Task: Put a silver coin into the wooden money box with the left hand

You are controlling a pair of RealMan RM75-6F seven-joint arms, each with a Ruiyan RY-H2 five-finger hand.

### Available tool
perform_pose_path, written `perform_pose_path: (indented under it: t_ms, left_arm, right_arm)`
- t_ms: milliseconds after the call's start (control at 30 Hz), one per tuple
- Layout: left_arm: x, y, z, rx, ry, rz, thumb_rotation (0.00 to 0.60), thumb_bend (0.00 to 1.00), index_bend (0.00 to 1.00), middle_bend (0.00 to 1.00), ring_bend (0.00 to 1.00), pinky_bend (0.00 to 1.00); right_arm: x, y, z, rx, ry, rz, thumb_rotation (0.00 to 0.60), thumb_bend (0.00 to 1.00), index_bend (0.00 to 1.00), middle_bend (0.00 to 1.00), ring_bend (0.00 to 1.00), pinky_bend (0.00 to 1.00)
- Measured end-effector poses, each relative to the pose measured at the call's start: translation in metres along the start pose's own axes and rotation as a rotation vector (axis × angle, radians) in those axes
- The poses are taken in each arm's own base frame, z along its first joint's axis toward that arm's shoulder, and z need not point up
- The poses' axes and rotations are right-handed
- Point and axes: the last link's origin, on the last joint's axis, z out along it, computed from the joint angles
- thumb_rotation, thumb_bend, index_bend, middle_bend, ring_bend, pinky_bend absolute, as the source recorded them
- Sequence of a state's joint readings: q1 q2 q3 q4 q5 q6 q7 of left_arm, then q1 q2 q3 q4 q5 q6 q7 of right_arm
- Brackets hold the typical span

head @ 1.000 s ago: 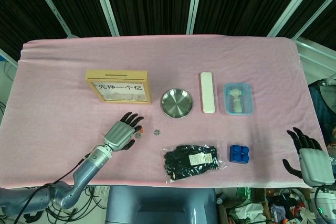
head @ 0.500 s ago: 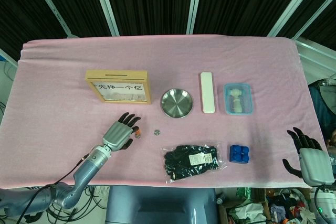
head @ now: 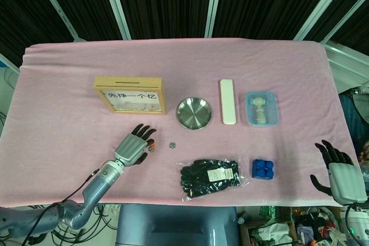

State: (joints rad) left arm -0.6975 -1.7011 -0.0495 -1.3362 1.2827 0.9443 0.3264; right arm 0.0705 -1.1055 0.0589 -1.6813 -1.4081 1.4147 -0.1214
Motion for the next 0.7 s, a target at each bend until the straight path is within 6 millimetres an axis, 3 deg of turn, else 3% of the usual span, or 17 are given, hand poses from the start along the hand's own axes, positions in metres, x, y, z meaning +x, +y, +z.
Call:
perform_pose_path:
  t_ms: [700]
  left_arm:
    - [-0.004, -0.0025, 0.0052, -0.001, -0.012, 0.008, 0.6, 0.46, 0.41, 0.1, 0.0, 0.0]
  right_arm:
    - [0.0001, 0.0, 0.0, 0.0, 0.0, 0.0, 0.6, 0.23, 0.14, 0.06, 0.17, 0.18]
